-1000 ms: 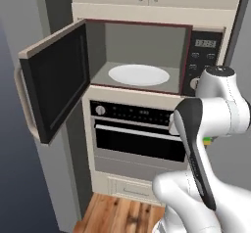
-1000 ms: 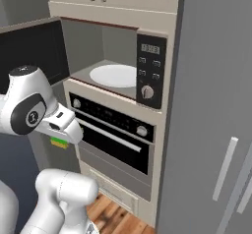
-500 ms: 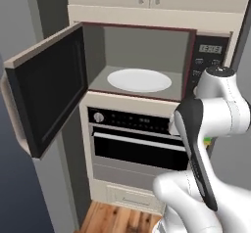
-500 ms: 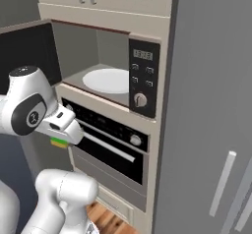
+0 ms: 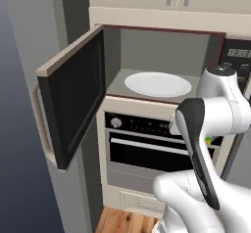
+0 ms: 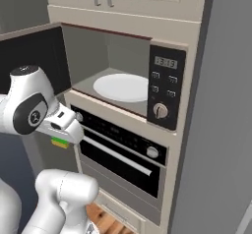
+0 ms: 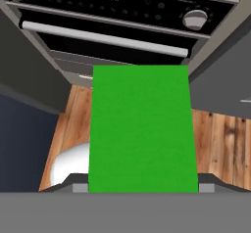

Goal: Place the sponge inside the microwave to prepare for sanitizing.

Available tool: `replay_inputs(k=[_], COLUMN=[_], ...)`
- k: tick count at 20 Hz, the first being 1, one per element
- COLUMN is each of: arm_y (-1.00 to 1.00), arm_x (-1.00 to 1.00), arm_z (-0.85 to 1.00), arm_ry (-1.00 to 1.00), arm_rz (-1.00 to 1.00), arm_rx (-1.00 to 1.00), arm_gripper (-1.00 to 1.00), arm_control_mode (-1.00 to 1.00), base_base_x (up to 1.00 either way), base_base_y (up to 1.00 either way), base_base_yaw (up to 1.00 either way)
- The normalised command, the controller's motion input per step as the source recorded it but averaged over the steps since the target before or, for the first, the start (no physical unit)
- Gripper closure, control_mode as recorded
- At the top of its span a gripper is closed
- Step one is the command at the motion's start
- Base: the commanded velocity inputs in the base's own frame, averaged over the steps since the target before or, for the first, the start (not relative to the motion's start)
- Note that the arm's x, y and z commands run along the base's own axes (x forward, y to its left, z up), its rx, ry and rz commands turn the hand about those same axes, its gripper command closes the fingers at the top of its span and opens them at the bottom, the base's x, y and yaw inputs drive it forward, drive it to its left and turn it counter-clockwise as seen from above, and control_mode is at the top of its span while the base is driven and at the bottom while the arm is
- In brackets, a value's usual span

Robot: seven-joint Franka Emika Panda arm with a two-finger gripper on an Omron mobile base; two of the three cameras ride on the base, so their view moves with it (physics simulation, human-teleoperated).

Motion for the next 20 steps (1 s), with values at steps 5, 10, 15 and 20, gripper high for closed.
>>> replay_inputs(k=[5, 10, 15, 20], arm_y=[0.00, 0.00, 0.00, 0.00], arm_x=[0.00, 0.00, 0.00, 0.00], arm_z=[0.00, 0.00, 0.00, 0.00], arm_ry=[0.00, 0.00, 0.00, 0.00], arm_rz=[0.00, 0.00, 0.00, 0.00], arm_rx=[0.00, 0.00, 0.00, 0.00], arm_gripper=[1.00, 1.00, 1.00, 1.00], arm_control_mode=[1.00, 1.00, 1.00, 1.00], base_base_x=[0.55, 0.53, 0.43, 0.21], base_base_y=[0.06, 0.00, 0.04, 0.04], base_base_yaw=[0.00, 0.00, 0.00, 0.00])
